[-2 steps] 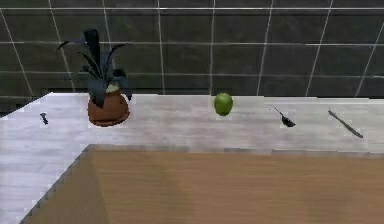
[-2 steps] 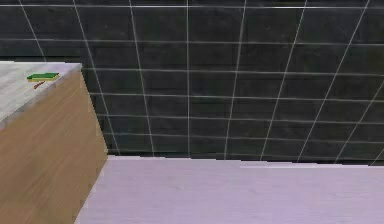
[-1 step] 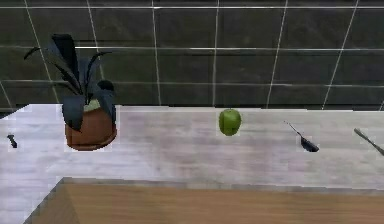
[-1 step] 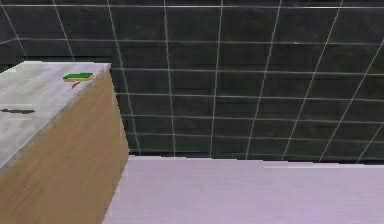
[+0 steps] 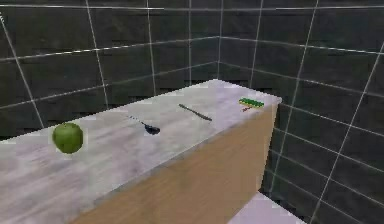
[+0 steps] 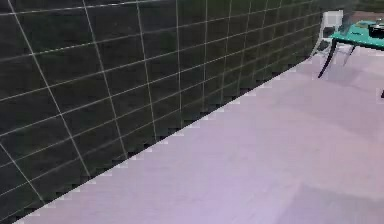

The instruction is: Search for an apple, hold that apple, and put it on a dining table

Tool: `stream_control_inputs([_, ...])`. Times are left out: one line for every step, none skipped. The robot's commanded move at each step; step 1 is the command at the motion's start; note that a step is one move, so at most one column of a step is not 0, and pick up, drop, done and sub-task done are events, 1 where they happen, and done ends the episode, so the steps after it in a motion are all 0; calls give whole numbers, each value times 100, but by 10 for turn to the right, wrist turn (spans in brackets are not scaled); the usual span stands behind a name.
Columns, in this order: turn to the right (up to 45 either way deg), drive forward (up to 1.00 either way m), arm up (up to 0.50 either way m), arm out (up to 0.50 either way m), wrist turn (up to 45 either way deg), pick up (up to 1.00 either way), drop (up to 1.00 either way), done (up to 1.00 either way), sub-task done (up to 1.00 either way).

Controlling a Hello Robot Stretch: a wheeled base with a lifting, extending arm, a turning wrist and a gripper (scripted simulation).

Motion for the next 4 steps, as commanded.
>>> stream_control_inputs([450, 0, 0, 0, 0, 0, 0, 0, 0])
stream_control_inputs([0, 5, 0, 0, 0, 0, 0, 0, 0])
stream_control_inputs([-450, 0, 0, 0, 0, 0, 0, 0, 0])
stream_control_inputs([-450, 0, 0, 0, 0, 0, 0, 0, 0])
